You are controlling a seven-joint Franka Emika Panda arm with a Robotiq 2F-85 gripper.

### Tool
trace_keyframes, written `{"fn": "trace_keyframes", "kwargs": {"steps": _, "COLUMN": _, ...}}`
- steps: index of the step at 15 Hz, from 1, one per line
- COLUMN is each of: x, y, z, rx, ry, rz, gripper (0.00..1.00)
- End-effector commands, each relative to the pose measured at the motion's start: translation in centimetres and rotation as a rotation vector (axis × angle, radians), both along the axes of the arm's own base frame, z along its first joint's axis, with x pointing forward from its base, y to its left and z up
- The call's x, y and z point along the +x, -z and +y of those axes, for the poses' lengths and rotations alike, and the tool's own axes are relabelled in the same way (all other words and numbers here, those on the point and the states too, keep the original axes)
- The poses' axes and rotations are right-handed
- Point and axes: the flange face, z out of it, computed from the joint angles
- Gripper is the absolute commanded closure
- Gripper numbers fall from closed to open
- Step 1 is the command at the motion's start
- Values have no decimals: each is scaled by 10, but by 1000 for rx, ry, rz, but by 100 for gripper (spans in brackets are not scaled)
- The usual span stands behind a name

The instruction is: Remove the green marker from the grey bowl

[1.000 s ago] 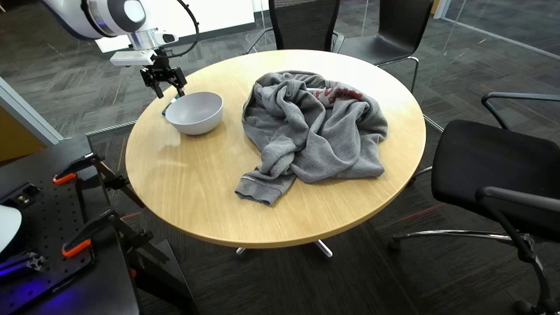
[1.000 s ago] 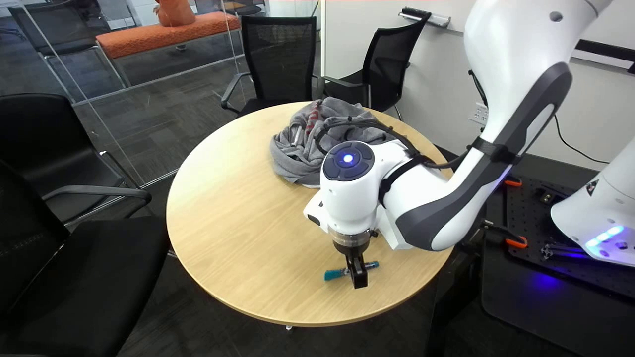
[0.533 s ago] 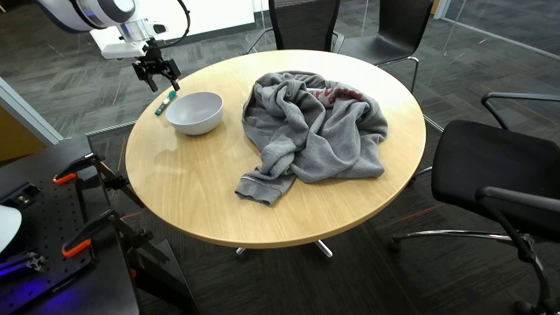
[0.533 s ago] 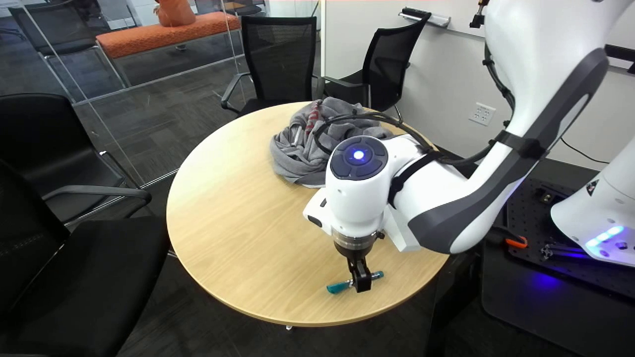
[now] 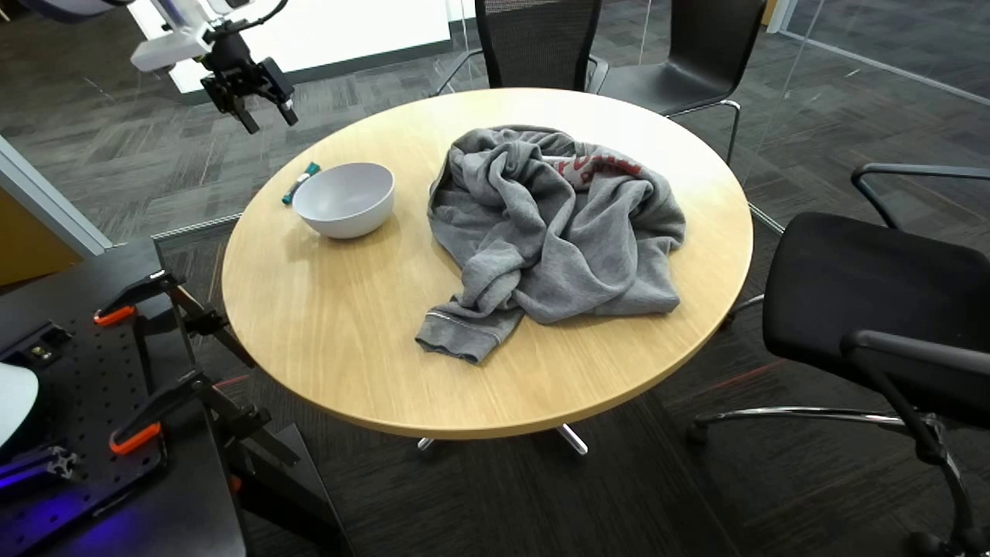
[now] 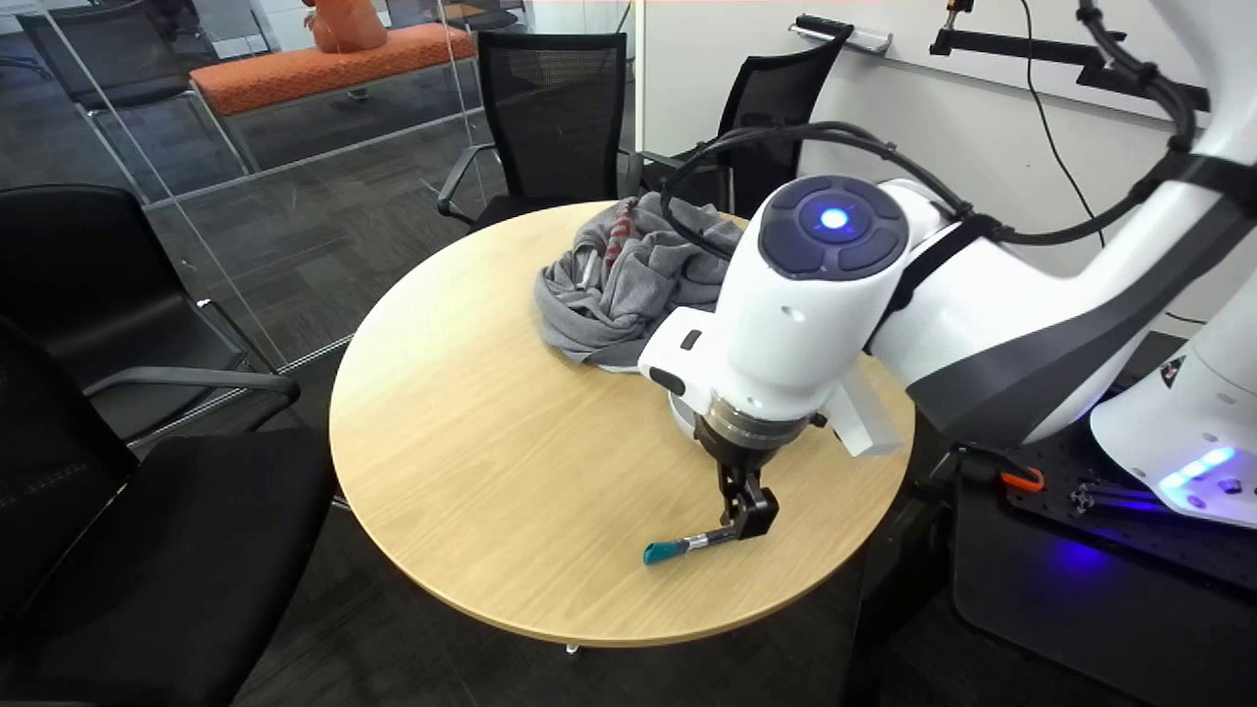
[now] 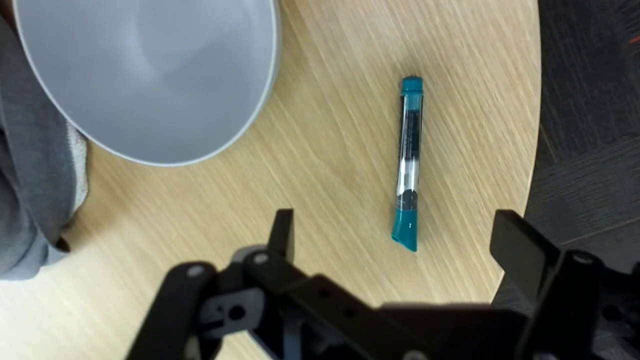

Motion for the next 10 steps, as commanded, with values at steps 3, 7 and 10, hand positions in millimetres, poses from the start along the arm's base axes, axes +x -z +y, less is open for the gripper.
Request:
{"fn": "trace_keyframes", "kwargs": {"steps": 3, "x": -27, "y": -39, "z": -18, "rx": -7, "ry": 10, "rz": -75, "gripper": 0}}
{"fn": "trace_keyframes", "kwargs": {"steps": 7, "x": -24, "y": -37, "z": -13, "rx": -7, "ry": -17, "rz": -63, "gripper": 0}}
{"fn": "trace_keyframes", "kwargs": {"steps": 10, "x": -27, "y": -40, "z": -15, "rx": -8, "ry": -18, "rz": -66, "gripper": 0}}
